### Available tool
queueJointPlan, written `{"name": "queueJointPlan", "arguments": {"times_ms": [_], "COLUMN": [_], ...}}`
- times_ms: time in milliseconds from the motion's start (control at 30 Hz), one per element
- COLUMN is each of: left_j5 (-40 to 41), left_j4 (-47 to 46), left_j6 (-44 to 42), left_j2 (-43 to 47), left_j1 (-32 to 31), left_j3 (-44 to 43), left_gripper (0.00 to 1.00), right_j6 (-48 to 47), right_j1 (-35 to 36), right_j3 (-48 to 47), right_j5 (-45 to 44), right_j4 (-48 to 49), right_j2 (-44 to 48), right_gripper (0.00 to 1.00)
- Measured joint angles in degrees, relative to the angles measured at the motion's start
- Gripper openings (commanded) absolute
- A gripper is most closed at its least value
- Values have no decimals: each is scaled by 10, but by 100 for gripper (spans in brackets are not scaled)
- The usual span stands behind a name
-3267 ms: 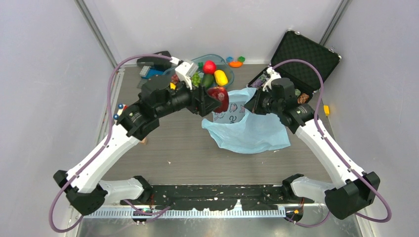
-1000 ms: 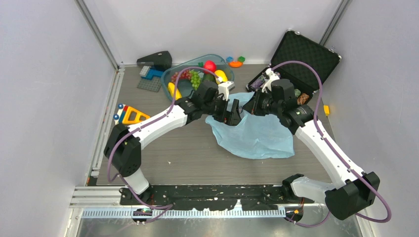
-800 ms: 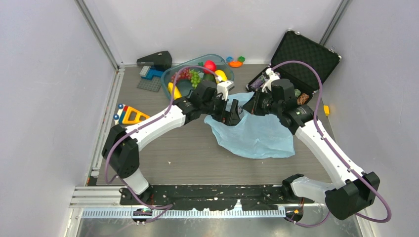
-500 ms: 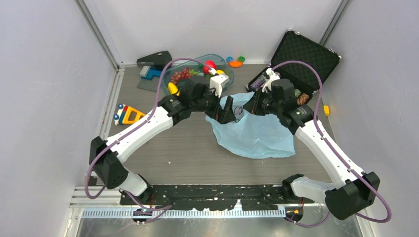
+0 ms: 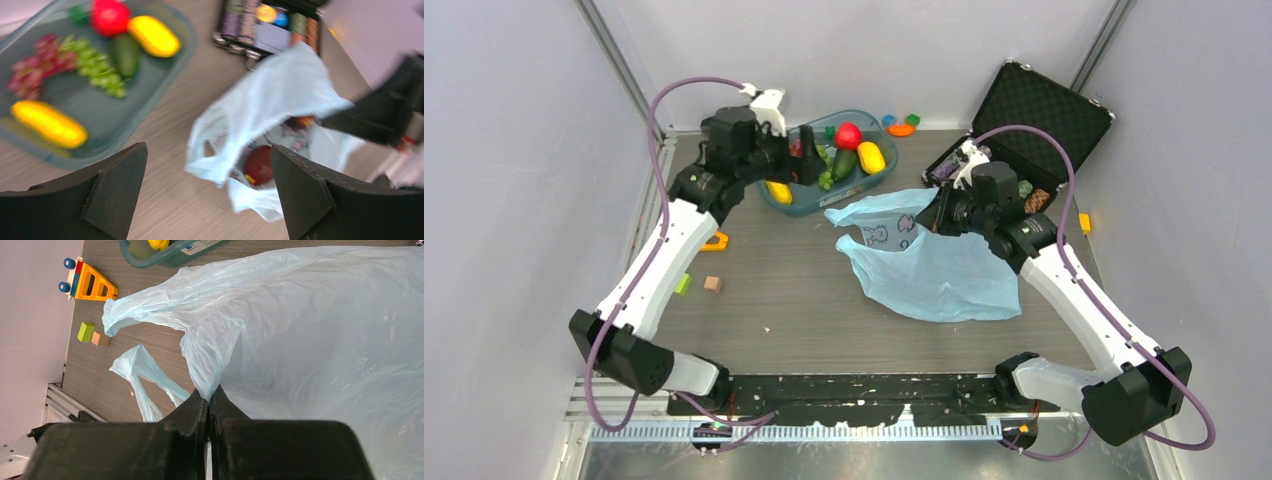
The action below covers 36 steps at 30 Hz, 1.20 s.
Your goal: Place the fake fruits into the plastic bag and tie a complex knot
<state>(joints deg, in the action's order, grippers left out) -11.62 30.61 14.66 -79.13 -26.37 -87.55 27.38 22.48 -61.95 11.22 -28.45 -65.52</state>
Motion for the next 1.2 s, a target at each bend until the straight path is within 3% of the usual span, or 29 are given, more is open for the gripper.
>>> {"name": "queueJointPlan", "arguments": {"times_ms": [200,400,733,1033,1200], "left_j5": [66,117,159,161,160], "left_j4": [8,26,89,113,117], "left_j6": [46,72,75,75,75], "left_j2": [-92,-238,-409,-434,-446], "left_j1": [115,174,197,198,198], "left_j3": [-15,-77,-231,-231,-228], "left_gripper": [79,74,65,58,49], "right_j6": [0,0,0,0,0], "right_j1": [0,0,0,0,0], "right_j3": [5,9,9,9,9], "right_j5": [0,1,1,1,1], "right_j4": [3,7,9,10,10], "right_j2": [0,0,0,0,0], "right_gripper": [5,5,5,5,5]}}
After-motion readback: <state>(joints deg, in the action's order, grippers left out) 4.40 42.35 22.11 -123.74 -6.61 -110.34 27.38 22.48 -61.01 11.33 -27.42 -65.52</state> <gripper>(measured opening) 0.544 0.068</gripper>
